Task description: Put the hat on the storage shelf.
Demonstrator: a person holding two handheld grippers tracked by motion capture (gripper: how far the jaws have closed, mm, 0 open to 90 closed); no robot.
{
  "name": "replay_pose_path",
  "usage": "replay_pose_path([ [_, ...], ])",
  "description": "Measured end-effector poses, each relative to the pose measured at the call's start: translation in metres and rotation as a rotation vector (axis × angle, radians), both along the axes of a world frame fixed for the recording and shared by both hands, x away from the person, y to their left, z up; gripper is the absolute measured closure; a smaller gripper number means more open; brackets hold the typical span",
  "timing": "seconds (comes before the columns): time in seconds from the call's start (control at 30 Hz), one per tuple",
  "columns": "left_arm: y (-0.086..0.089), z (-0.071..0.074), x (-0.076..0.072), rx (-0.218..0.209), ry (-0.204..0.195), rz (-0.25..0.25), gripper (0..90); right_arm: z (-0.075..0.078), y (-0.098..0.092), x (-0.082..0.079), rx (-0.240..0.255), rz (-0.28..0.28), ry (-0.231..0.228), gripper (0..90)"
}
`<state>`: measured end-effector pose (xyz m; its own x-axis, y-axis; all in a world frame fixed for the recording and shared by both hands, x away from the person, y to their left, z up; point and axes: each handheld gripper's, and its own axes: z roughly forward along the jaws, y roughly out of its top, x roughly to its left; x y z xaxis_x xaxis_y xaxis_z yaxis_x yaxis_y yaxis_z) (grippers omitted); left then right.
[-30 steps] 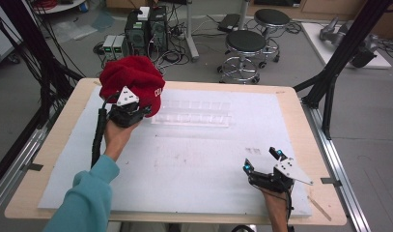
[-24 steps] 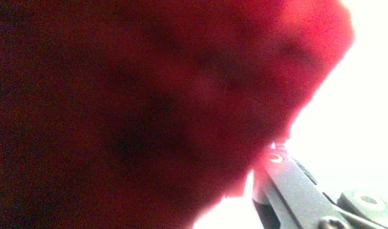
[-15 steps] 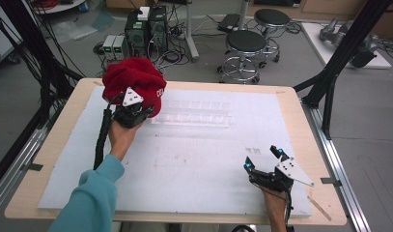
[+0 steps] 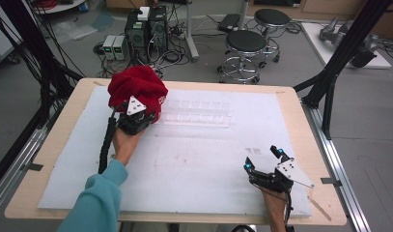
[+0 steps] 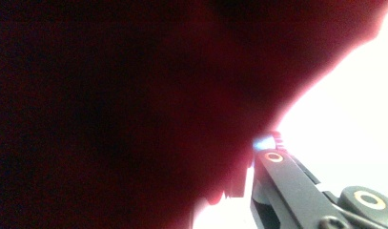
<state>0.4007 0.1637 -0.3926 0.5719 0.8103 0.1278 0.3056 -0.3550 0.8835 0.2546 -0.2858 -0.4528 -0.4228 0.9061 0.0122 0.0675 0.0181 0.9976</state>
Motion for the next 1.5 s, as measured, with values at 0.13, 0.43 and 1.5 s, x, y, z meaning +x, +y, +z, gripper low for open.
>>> replay_pose_path([
  [0.13,0.005,-0.006,-0.003,-0.051,-0.003,0.017,84.3,0.000,-0.001,0.000,0.000,-0.005,-0.011,0.4],
  [0.43,0.008,-0.009,-0.006,-0.031,-0.001,0.011,69.3,0.000,-0.001,-0.001,0.011,-0.007,-0.009,0.4],
  [1.5,0.130,-0.040,-0.122,-0.284,-0.144,-0.184,15.3,-0.001,0.000,-0.003,0.008,-0.019,-0.021,0.4],
])
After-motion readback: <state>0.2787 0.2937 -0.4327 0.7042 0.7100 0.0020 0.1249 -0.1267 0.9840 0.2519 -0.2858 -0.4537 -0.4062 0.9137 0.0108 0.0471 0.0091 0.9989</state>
